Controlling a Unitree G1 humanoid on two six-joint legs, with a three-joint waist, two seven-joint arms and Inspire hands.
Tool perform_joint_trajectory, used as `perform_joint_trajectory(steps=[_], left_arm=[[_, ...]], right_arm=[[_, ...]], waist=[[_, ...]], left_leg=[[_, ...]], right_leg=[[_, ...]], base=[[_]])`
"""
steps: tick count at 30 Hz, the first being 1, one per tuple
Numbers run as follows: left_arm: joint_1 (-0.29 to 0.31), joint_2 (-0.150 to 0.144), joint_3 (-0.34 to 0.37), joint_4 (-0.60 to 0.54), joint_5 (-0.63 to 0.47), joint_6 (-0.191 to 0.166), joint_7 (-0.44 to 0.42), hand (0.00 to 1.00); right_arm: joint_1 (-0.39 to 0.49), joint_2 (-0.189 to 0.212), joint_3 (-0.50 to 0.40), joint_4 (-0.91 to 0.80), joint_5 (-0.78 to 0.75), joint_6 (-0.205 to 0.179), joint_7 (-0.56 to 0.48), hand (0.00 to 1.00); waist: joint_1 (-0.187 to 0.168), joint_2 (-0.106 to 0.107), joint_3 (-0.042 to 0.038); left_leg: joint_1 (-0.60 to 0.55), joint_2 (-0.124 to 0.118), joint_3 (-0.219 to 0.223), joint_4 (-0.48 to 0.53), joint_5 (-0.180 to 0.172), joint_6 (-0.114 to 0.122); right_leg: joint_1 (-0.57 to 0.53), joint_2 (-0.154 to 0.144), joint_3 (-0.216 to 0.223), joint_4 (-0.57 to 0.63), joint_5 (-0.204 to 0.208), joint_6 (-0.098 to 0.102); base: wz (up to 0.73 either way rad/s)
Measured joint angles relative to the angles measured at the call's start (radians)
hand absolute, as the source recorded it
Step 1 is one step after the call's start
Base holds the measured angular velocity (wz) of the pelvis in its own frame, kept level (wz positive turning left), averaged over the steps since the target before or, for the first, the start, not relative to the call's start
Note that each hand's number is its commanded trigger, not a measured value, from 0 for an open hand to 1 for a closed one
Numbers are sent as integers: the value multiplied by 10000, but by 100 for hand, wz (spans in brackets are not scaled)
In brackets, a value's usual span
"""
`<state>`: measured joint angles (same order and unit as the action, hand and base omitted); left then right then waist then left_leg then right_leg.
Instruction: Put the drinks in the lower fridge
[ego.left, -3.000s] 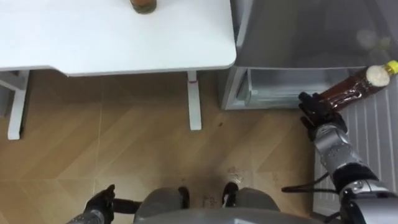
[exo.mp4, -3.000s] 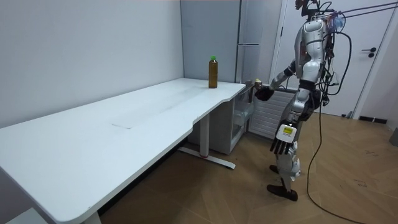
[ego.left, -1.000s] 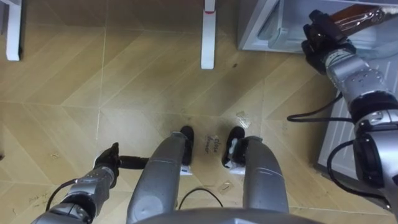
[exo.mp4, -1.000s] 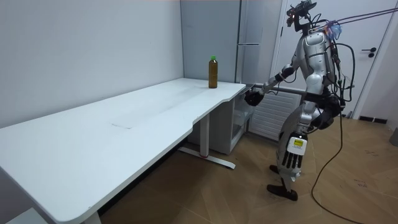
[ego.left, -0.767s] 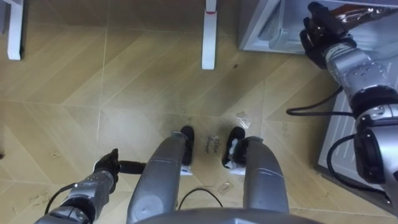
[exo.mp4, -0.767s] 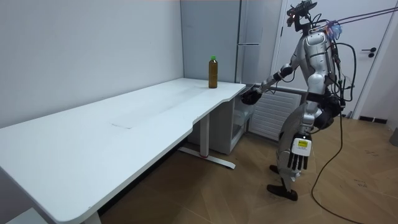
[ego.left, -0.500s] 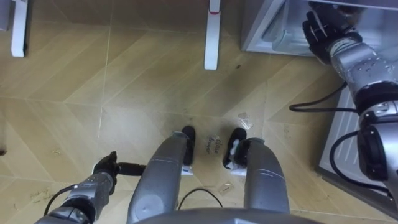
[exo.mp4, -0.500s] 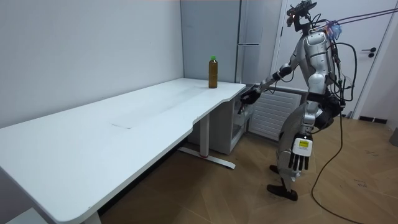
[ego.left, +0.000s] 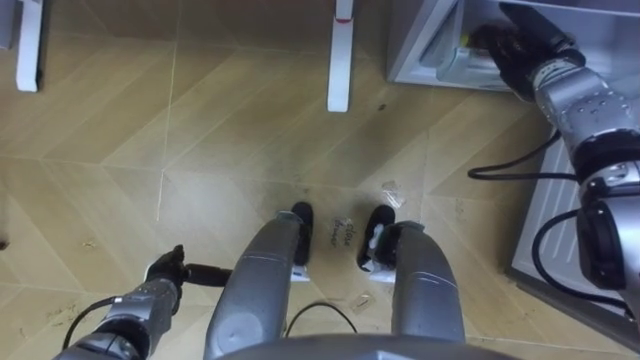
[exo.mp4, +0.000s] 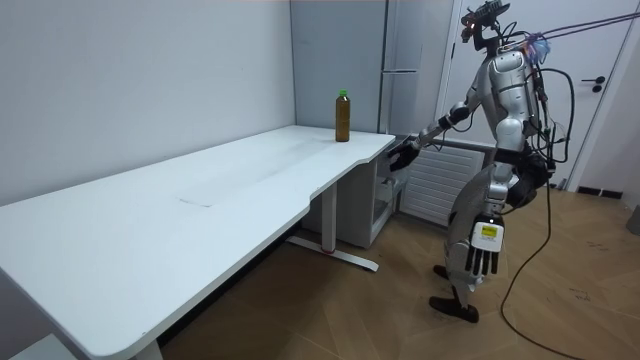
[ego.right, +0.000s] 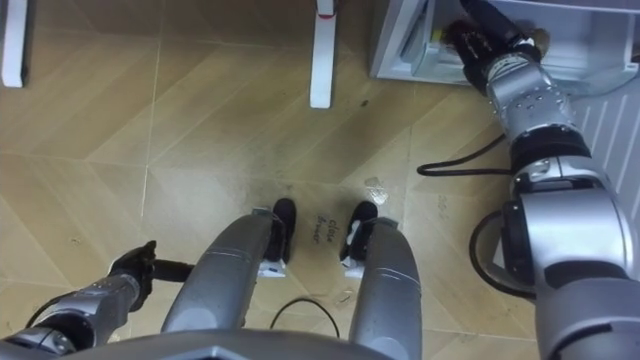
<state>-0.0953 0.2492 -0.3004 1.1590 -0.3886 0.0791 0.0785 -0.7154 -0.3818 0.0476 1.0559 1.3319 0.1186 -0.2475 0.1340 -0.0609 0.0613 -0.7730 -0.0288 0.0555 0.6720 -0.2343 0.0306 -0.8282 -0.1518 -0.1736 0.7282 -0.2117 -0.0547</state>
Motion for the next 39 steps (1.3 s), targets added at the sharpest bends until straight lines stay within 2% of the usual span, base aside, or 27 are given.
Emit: perform_joint_trajectory(steps=[9, 15, 23, 32, 35, 37, 39], left_arm=[[148, 40, -370, -379, -1, 46, 56, 0], [227, 50, -370, -394, -4, 122, -9, 0], [216, 74, -363, -390, -41, 88, -152, 0], [195, 119, -34, -218, 87, 89, -915, 0], [397, 142, 324, -168, 76, 107, -1144, 0], [543, 139, 442, -131, 79, 117, -1263, 0], [820, 138, 642, -113, 65, 83, -1319, 0]], right_arm=[[1, -43, 110, 115, 34, 0, 232, 0], [21, -44, 302, 758, 65, 38, 549, 0], [437, -62, 586, 788, 30, 40, 867, 0], [947, -62, 585, 1263, -68, 60, 1955, 0], [1290, -80, 560, 1493, -257, 58, 2618, 0], [1521, -113, 551, 1496, -444, 60, 3029, 0], [2046, -116, 508, 1502, -656, 46, 3586, 0]], waist=[[-19, -2, 1], [-12, -11, 8], [-26, -8, 6], [55, 70, 5], [48, 127, -10], [36, 136, -24], [-13, 196, -80]], left_leg=[[66, -1, 14, -67, 5, 7], [676, 58, 35, -408, 20, -6], [1393, 108, 13, -759, 15, -5], [2291, 168, -63, -1112, 14, -8], [2879, 177, -85, -1424, 24, -21], [3163, 178, -67, -1619, 33, -24], [3702, 182, -78, -1903, 34, -21]], right_leg=[[36, -15, 26, -26, 0, 14], [647, 62, -16, -364, 10, 22], [1388, 168, -57, -802, 63, 79], [2388, 238, -237, -1268, 65, 108], [2994, 321, -269, -1628, 114, 152], [3270, 341, -263, -1806, 144, 182], [3860, 459, -313, -2200, 216, 235]], base=[[0], [-2], [-2], [1], [-1], [-2], [-2]])
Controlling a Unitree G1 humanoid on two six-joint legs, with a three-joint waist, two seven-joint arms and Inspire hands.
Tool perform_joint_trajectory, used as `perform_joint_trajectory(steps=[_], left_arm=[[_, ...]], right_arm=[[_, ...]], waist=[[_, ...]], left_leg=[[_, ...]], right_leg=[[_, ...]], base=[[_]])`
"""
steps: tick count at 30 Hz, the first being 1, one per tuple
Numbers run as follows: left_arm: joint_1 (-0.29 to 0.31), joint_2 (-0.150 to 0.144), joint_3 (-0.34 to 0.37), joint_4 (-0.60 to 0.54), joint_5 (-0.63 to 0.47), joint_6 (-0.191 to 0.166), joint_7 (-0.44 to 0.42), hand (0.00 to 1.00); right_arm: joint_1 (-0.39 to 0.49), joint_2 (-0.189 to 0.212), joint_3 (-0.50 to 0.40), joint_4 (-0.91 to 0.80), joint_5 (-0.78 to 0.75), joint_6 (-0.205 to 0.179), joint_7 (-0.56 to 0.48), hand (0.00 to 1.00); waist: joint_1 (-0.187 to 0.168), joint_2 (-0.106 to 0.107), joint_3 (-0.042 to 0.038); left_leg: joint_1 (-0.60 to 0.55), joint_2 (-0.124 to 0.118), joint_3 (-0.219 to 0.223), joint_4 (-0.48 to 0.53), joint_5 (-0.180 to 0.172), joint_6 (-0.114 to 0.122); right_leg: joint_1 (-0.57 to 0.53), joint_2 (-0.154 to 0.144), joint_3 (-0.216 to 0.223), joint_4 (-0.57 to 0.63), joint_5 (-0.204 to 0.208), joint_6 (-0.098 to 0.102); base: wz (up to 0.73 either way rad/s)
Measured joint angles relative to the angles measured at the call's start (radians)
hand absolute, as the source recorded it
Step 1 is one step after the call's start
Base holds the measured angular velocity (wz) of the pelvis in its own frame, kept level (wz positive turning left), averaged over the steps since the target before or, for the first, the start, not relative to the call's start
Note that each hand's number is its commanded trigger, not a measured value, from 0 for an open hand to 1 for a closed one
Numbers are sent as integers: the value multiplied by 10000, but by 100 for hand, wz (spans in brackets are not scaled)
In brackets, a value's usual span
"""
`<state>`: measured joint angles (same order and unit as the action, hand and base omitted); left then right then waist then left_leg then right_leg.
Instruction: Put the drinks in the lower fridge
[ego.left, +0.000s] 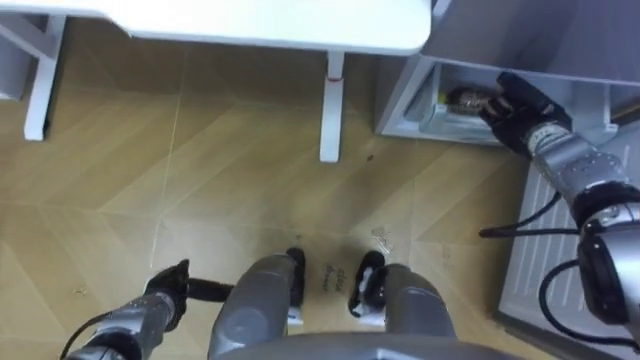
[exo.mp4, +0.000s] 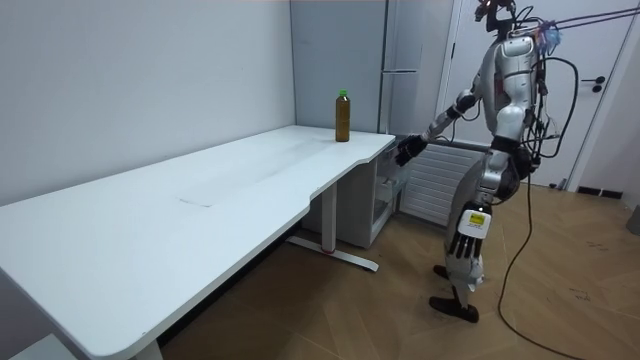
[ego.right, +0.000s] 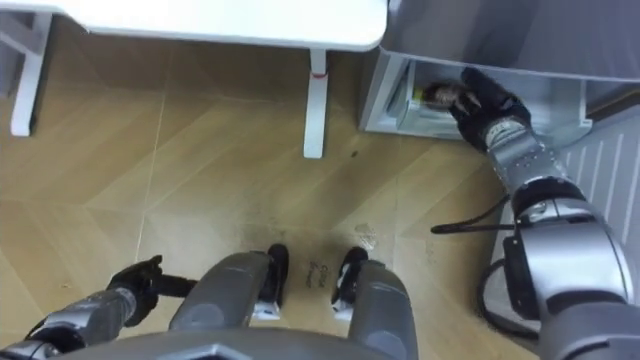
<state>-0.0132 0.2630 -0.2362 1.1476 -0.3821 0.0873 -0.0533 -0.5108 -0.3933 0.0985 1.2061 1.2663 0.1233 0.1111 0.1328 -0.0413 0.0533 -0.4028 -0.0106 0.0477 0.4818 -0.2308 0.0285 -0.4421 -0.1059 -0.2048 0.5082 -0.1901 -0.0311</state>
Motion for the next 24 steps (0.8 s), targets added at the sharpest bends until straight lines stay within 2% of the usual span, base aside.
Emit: perform_joint_trajectory(steps=[1, 3, 4, 6, 8, 9, 12, 14, 16, 18, 21, 24], left_arm=[[121, 0, 184, -5, 3, -6, -20, 0], [368, 0, 597, 13, 5, -10, -83, 0], [508, 6, 781, 64, 0, -18, -91, 0], [585, 0, 907, 164, 5, -15, -88, 0], [794, 3, 1105, 171, 26, -51, -80, 0], [942, -13, 1274, 165, 25, -65, -71, 0], [1313, -137, 1709, 86, 19, -157, -73, 0], [1496, -184, 1769, 65, 30, -205, -50, 0], [1632, -262, 1904, -17, 23, -317, 17, 0], [1672, -463, 2156, -17, 25, -445, 64, 0], [1708, -688, 2335, -20, 22, -581, 73, 0], [1668, -796, 2335, -29, 26, -647, 59, 0]], right_arm=[[220, -7, -44, -3, -234, -2, 257, 0], [509, -23, -119, -14, -734, -6, 570, 0], [759, -39, -118, -25, -937, -12, 748, 0], [1112, -40, -110, -12, -1469, -60, 1100, 0], [1697, 60, -122, -22, -2383, -140, 1495, 0], [2219, 125, -116, -102, -2952, -133, 1733, 0], [3316, 210, -132, -130, -4263, -133, 1977, 0], [3908, 370, -113, -111, -5115, -199, 1987, 0], [4691, 705, -43, -85, -6278, -250, 1953, 0], [5123, 1053, -46, -82, -6846, -268, 1915, 0], [5524, 1603, -32, -40, -8010, -379, 1914, 0], [5752, 1750, -23, -42, -8726, -413, 1851, 0]], waist=[[-69, 44, -91], [-226, 72, -170], [-251, 56, -297], [-316, 29, -413], [-453, -26, -482], [-444, -93, -560], [-467, -138, -601], [-552, -119, -577], [-506, -68, -536], [-485, 12, -486], [-515, 199, -467], [-516, 310, -464]], left_leg=[[236, 46, -5, -163, 0, 0], [707, 111, -7, -460, 8, 8], [1040, 120, 14, -692, 8, 8], [1603, 136, 40, -1058, 20, -2], [2256, 130, -24, -1485, 49, -21], [2654, 134, 9, -1741, 48, -28], [3419, 156, 42, -2188, 55, -52], [3785, 197, 57, -2348, 29, -94], [4157, 250, 101, -2559, 7, -126], [4395, 288, 219, -2741, 0, -137], [4619, 321, 308, -2957, -11, -156], [4771, 313, 313, -3035, -16, -161]], right_leg=[[281, 42, -23, -278, 74, 21], [790, 99, -96, -633, 131, 72], [1103, 160, -82, -846, 145, 95], [1623, 233, -64, -1195, 167, 132], [2318, 368, -135, -1657, 196, 177], [2664, 427, -138, -1872, 195, 185], [3396, 547, -134, -2295, 204, 217], [3734, 613, -163, -2454, 206, 224], [4071, 683, -158, -2664, 207, 223], [4245, 727, -145, -2770, 208, 224], [4451, 791, -152, -2956, 231, 228], [4624, 804, -153, -3070, 232, 245]], base=[[-5], [-2], [-6], [-4], [3], [-7], [-8], [-10], [-14], [-15], [-9], [0]])
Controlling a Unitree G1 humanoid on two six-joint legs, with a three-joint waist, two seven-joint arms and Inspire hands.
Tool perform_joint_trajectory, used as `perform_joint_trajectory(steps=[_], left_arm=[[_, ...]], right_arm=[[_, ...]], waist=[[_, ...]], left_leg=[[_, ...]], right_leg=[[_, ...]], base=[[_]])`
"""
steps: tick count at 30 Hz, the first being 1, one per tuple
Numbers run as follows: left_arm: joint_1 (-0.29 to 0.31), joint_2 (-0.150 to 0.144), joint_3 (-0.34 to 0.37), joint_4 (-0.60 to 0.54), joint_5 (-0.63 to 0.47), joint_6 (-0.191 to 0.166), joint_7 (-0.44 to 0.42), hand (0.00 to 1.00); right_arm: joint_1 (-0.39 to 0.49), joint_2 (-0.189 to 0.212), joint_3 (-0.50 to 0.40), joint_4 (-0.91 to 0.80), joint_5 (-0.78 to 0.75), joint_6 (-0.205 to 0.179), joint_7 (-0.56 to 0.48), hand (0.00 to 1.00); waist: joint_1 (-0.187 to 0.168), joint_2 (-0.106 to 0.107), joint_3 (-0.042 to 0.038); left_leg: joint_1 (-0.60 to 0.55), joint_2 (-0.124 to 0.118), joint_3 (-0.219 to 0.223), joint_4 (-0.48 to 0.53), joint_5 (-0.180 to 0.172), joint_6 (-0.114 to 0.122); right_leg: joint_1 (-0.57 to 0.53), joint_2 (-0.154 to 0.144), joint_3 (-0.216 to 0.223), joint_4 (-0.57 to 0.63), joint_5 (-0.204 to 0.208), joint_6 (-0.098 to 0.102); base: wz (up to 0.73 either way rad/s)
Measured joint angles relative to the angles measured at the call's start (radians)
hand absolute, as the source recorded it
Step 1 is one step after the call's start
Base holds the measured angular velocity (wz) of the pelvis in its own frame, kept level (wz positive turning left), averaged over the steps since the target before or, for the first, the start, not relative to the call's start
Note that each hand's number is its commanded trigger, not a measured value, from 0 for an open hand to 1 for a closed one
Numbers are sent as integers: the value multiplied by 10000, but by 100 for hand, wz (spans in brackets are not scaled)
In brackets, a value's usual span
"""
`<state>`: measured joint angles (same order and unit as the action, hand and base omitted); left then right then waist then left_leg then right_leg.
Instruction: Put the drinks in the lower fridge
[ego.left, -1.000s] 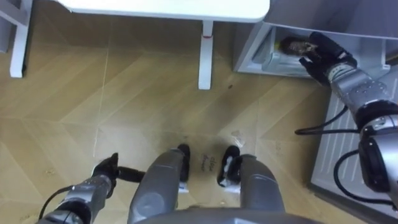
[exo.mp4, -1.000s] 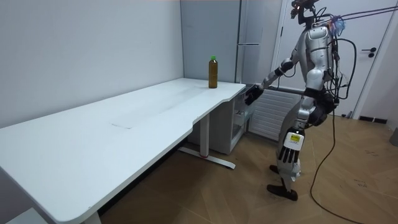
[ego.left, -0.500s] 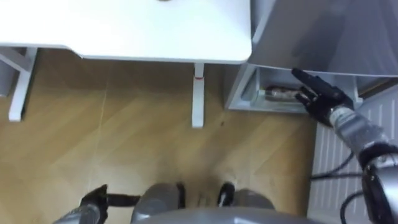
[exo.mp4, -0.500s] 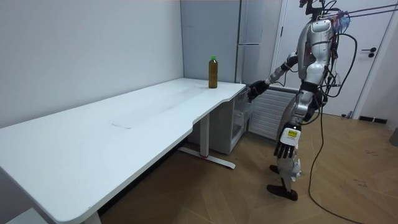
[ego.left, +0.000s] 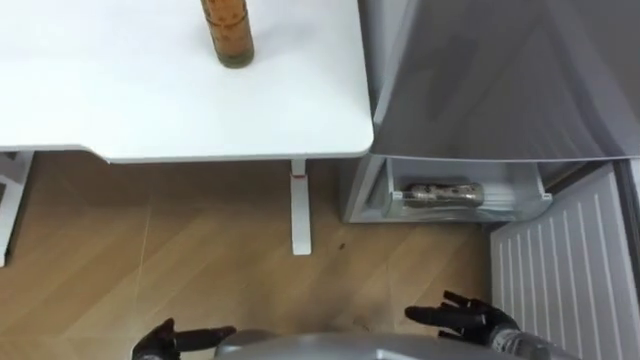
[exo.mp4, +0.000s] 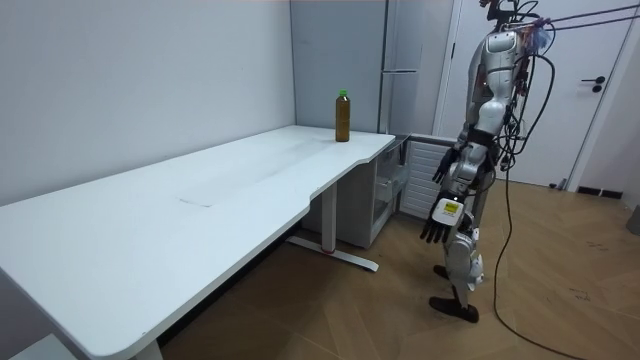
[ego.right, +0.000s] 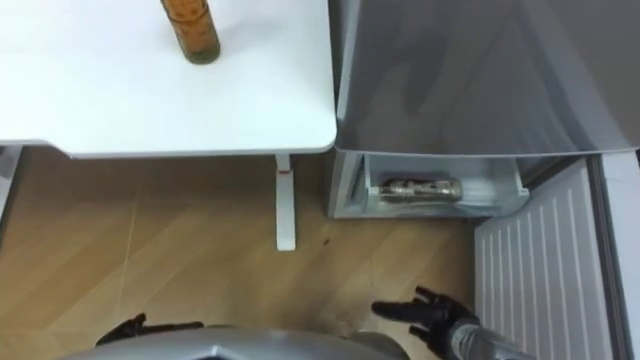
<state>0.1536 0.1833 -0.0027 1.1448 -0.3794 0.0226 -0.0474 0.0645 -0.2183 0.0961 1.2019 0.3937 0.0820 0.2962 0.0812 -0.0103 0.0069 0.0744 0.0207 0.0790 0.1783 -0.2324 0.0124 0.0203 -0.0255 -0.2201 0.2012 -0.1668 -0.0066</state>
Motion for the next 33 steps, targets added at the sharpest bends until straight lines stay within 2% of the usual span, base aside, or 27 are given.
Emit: perform_joint_trajectory(steps=[5, 8, 11, 13, 15, 16, 18, 23, 28, 33], left_arm=[[80, -88, 369, 36, 431, 3, 2, 0], [182, -90, 495, 151, 624, 9, 50, 0], [321, -114, 944, 204, 625, 41, 337, 0], [398, -125, 1341, 232, 618, 236, 457, 0], [482, -133, 1536, 212, 623, 425, 589, 0], [487, -132, 1612, 201, 671, 474, 650, 0], [491, -138, 1599, 184, 692, 516, 679, 0], [395, -195, 1462, 138, 1109, 601, 871, 0], [167, -206, 953, 127, 1917, 602, 872, 0], [109, -225, 940, -195, 2241, 632, 1050, 0]], right_arm=[[-3, 34, -98, -19, -962, -203, -205, 0], [-52, 113, -273, 25, -1356, -293, -426, 0], [-54, 166, -465, 251, -1485, -359, -827, 0], [0, 173, -785, 495, -1516, -357, -1136, 0], [115, 190, -925, 589, -1473, -362, -1251, 0], [124, 226, -993, 640, -1473, -359, -1287, 0], [105, 260, -950, 637, -1480, -368, -1352, 0], [146, 321, -814, 621, -1487, -373, -1474, 0], [141, 351, -781, 644, -1473, -447, -1835, 0], [46, 453, -779, 630, -1511, -458, -2105, 0]], waist=[[-45, 47, -31], [-185, 22, -30], [-200, -16, -14], [-217, -42, -16], [-226, -58, 38], [-260, -62, 29], [-232, -45, 31], [-237, 31, -22], [-361, 84, -39], [-545, 123, -51]], left_leg=[[90, -10, -38, -10, 3, 3], [78, -33, -156, 18, 4, 4], [85, -44, -162, 21, 4, 5], [154, -64, -226, 16, 4, 6], [257, -81, -263, 1, 2, 9], [298, -87, -251, 12, 0, 11], [318, -84, -258, 9, -20, 36], [326, -73, -279, -28, -27, 44], [331, -72, -316, -82, -27, 43], [352, -72, -349, -86, -26, 43]], right_leg=[[267, 28, -40, -302, 56, 52], [344, 1, -113, -335, 60, 70], [348, -4, -91, -341, 52, 82], [430, -10, -65, -359, 38, 103], [585, -7, -44, -456, 24, 119], [657, -3, -49, -499, 28, 127], [660, 8, -50, -497, 24, 133], [675, 43, 27, -484, 38, 126], [705, 54, -2, -503, 43, 120], [714, 56, 5, -498, 42, 120]], base=[[6], [13], [0], [2], [5], [5], [3], [0], [2], [0]])
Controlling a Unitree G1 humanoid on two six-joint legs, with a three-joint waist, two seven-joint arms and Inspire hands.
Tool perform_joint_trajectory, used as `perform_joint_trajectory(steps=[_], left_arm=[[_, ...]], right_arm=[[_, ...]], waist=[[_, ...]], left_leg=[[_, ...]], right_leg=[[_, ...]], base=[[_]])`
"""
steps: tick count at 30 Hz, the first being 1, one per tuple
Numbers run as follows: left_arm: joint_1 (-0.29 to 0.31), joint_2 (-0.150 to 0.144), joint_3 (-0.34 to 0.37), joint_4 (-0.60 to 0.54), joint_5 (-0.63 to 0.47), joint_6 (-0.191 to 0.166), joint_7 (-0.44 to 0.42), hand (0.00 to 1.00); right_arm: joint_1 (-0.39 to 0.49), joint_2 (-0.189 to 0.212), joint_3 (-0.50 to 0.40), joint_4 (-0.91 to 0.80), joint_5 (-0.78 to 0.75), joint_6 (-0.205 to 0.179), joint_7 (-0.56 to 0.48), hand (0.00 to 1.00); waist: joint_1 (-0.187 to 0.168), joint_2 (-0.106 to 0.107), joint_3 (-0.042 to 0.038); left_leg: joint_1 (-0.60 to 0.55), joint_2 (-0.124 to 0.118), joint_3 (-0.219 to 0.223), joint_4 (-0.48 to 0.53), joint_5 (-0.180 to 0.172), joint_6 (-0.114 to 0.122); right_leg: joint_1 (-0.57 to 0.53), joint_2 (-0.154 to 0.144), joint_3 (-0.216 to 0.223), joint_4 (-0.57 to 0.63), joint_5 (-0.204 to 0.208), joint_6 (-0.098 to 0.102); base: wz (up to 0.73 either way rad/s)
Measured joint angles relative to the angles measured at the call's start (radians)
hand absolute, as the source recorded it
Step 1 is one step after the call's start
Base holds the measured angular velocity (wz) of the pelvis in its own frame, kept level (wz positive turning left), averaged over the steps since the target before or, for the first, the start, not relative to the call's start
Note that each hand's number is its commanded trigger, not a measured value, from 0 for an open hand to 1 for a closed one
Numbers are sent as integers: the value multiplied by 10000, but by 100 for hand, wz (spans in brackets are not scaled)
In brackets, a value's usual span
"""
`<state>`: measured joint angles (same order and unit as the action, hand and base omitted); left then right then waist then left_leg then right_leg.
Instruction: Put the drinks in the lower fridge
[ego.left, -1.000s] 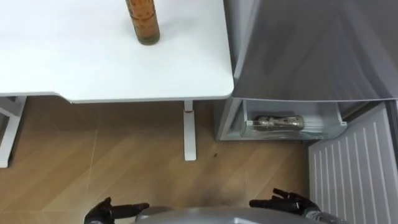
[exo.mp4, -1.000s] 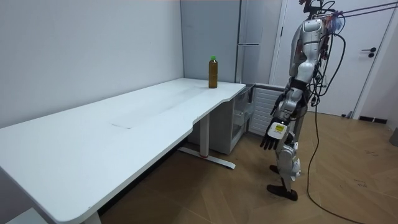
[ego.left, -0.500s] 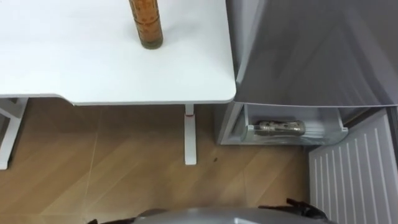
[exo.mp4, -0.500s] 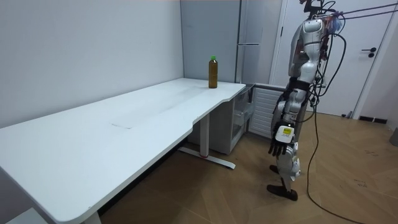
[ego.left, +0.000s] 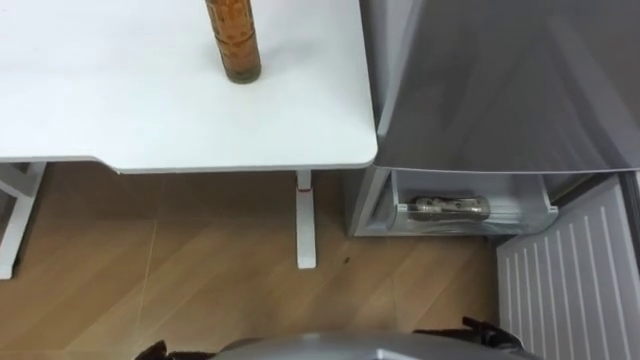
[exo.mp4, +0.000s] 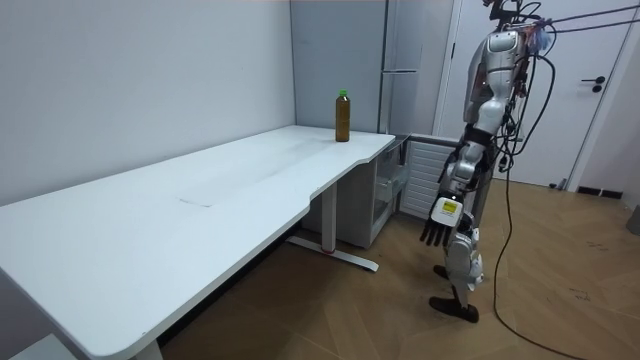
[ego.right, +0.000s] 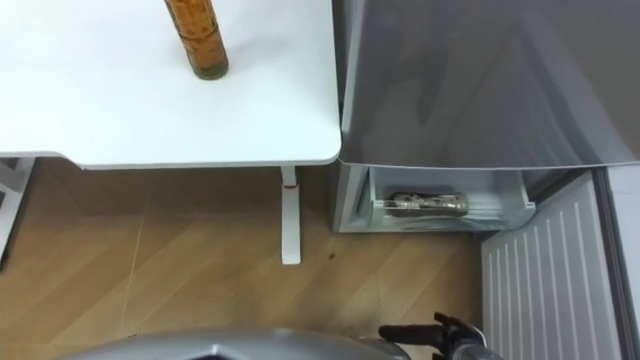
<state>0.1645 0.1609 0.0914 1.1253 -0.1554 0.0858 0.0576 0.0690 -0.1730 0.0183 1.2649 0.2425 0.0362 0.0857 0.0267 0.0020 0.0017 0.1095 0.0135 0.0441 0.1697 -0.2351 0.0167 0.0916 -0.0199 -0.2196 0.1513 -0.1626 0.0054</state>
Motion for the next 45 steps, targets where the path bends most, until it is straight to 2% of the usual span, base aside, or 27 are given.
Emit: perform_joint_trajectory(steps=[4, 8, 11, 13, 17, 20, 21, 25, 30, 32, 34, 36, 40, 42, 45], left_arm=[[-15, -41, 64, -82, -11, -13, 302, 0], [38, -182, 297, -73, -405, -11, 917, 0], [169, -287, 972, -203, -505, -13, 1498, 0], [404, -318, 1685, -805, -602, -69, 2323, 0], [498, -332, 2373, -1980, -910, -275, 3590, 0], [512, -354, 2639, -3361, -898, -760, 4651, 0], [531, -377, 2635, -3954, -879, -1001, 5033, 0], [665, -434, 2496, -5733, -644, -1625, 6108, 0], [743, -440, 2208, -6881, 66, -2019, 7158, 0], [746, -478, 2184, -7576, 649, -2072, 7377, 0], [743, -463, 2051, -8100, 1982, -2479, 7520, 0], [744, -451, 1923, -8740, 2557, -2570, 7543, 0], [673, -164, 1442, -10615, 2653, -2693, 7516, 0], [680, -112, 1385, -11119, 2650, -2887, 7331, 0], [681, -106, 1206, -11929, 2273, -2911, 6795, 0]], right_arm=[[11, 35, -18, 36, -24, 80, -96, 0], [21, 38, -4, 79, 53, 95, -93, 0], [94, 48, -18, 73, 65, 84, -99, 0], [110, 55, -33, 64, 49, 77, -109, 0], [90, 58, -93, 46, -34, 49, -121, 0], [111, 66, -98, 41, -160, -41, -205, 0], [177, 69, -96, 7, -172, -81, -231, 0], [358, 86, -88, -142, -202, -339, -331, 0], [503, 84, -79, -218, -238, -505, -420, 0], [499, 83, -83, -218, -381, -568, -426, 0], [467, 82, -67, -201, -550, -749, -402, 0], [472, 82, -22, -169, -552, -876, -377, 0], [468, 29, -54, -108, -517, -1017, -235, 0], [451, -9, -57, -100, -523, -1094, -148, 0], [495, -23, -51, -86, -446, -1162, -145, 0]], waist=[[-12, -77, 49], [41, -101, 53], [74, -124, 33], [96, -155, 13], [126, -154, -13], [183, -206, -56], [304, -216, -78], [350, -218, -85], [377, -169, -85], [393, -160, -80], [379, -115, -70], [349, -100, -62], [169, -4, -30], [55, 43, -26], [-39, 108, -33]], left_leg=[[91, -5, 8, -46, 0, 1], [178, 0, 71, -92, -2, 1], [231, 1, 58, -98, -3, 0], [233, 3, 35, -91, -2, 0], [230, -9, -42, -60, -2, 0], [242, -14, -19, -35, -1, 0], [254, -14, -20, -28, -1, 0], [239, -34, -102, -29, -2, 2], [287, -30, -201, -28, -2, 2], [284, -32, -238, -23, -2, 2], [299, -37, -243, -12, -2, 2], [303, -39, -264, -7, -2, 1], [231, -63, -364, -18, -3, 1], [249, -64, -353, -22, -1, 1], [218, -66, -318, -6, 0, 1]], right_leg=[[66, 11, 91, -2, -2, 4], [97, 41, 238, -5, -3, 5], [144, 40, 234, -8, -3, 4], [139, 38, 220, -4, -4, 3], [175, 28, 255, -1, -5, 2], [215, 27, 251, -3, -5, 2], [227, 29, 232, -4, -5, 2], [229, 18, 218, -7, -4, 2], [294, 27, 174, -9, -4, 2], [300, 26, 163, -9, -3, 1], [342, 21, 147, -8, -3, 1], [360, 23, 132, -14, -2, 0], [315, 5, 55, -27, -3, 0], [302, 6, 67, -67, -3, 1], [292, 17, 82, -171, -2, 0]], base=[[0], [-6], [0], [0], [2], [1], [0], [3], [5], [5], [0], [2], [5], [0], [0]])
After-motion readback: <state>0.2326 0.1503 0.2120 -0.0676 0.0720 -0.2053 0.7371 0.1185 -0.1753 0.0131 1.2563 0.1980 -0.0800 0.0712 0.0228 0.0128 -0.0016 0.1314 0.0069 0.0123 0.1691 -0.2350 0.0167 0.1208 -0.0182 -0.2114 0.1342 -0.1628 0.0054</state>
